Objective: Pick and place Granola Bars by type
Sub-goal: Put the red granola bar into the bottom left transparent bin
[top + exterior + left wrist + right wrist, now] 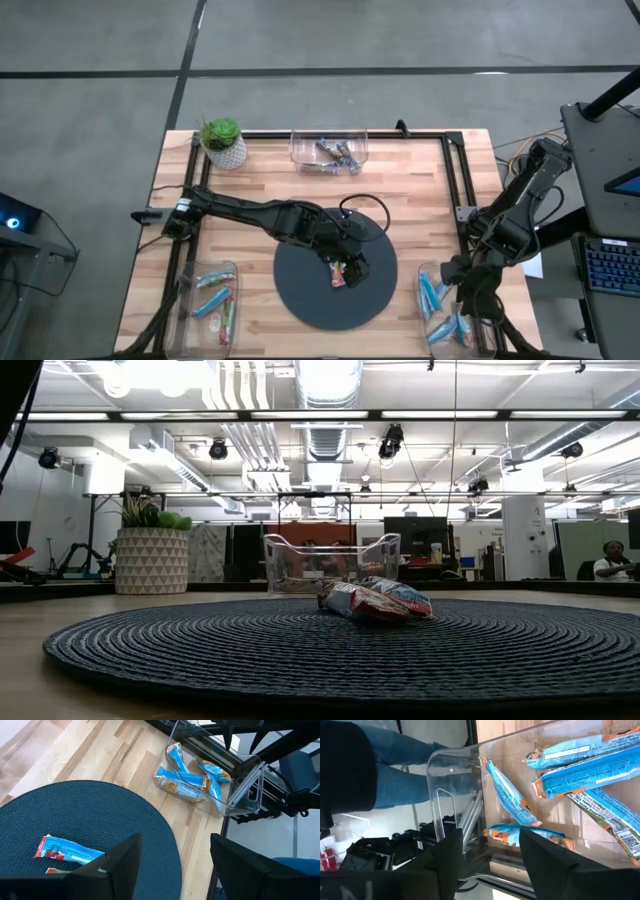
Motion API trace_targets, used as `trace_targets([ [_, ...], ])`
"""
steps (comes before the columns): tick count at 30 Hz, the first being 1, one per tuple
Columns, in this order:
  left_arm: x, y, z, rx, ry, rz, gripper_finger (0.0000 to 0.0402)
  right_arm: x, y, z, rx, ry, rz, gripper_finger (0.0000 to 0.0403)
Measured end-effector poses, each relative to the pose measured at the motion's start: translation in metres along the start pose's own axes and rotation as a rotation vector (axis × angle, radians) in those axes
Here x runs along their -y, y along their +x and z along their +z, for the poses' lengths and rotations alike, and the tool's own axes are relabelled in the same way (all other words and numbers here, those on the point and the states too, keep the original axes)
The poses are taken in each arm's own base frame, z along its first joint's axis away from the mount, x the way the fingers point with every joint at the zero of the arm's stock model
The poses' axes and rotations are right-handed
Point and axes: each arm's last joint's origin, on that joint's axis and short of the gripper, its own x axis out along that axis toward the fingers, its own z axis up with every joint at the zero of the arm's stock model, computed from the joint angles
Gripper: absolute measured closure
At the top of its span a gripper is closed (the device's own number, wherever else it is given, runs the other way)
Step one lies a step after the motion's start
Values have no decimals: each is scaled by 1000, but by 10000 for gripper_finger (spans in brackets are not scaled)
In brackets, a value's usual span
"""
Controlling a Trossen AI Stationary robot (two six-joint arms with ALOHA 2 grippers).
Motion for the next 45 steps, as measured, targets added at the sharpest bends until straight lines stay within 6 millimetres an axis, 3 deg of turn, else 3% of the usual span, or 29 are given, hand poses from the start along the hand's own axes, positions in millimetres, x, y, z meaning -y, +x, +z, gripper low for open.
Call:
trace_targets([
  [13, -3, 0, 3, 4, 4, 6, 184, -8, -10, 1, 33, -50, 33, 250],
  [24, -4, -1, 3, -10, 28, 0, 184, -49, -59, 11, 357, -261, 90, 281],
  [30, -6, -10, 1, -34, 71, 18, 184, -62, -82, 16, 537, -347, 62, 282],
  [39, -9, -24, -2, -71, 138, 44, 184, -64, -95, 18, 670, -355, -29, 280],
  [45, -17, -29, -10, -183, 327, 93, 184, -61, -93, 18, 694, -301, -56, 280],
])
